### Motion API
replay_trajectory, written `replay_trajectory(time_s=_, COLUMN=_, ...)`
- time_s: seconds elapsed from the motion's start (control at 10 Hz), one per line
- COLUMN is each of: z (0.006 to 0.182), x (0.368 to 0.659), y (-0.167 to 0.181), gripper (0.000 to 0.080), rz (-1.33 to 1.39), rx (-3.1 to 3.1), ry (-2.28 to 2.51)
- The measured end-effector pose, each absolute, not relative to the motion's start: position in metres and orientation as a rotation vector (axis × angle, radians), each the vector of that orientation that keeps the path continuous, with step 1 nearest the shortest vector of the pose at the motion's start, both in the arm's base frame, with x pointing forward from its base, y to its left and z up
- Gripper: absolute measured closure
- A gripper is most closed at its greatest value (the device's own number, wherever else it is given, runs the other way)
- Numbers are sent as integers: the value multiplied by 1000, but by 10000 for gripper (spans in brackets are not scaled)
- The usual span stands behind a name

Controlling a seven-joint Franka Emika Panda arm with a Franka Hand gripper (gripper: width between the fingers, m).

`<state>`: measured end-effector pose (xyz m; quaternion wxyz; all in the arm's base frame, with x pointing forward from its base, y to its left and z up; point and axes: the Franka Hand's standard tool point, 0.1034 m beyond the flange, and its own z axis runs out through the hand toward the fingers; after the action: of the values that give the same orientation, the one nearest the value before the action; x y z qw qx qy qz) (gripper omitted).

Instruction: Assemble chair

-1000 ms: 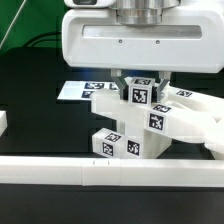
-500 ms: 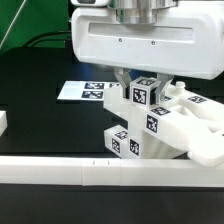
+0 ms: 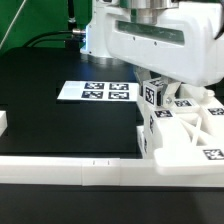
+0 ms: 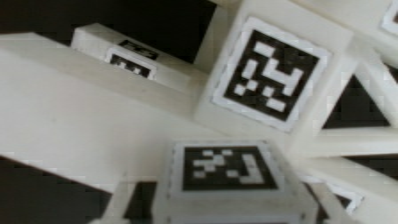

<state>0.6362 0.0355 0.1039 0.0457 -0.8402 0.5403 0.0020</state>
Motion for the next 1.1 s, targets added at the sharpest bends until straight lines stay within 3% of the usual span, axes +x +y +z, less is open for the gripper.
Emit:
replay_trajectory(time_s=0.7, z=104, x=636, y=49, gripper=532, rz=51, rx=-2077, ry=2229)
replay_trajectory(time_s=1.1, z=103, x=636, y=50, gripper=530, rz=70, rx=-1988, ry=2297)
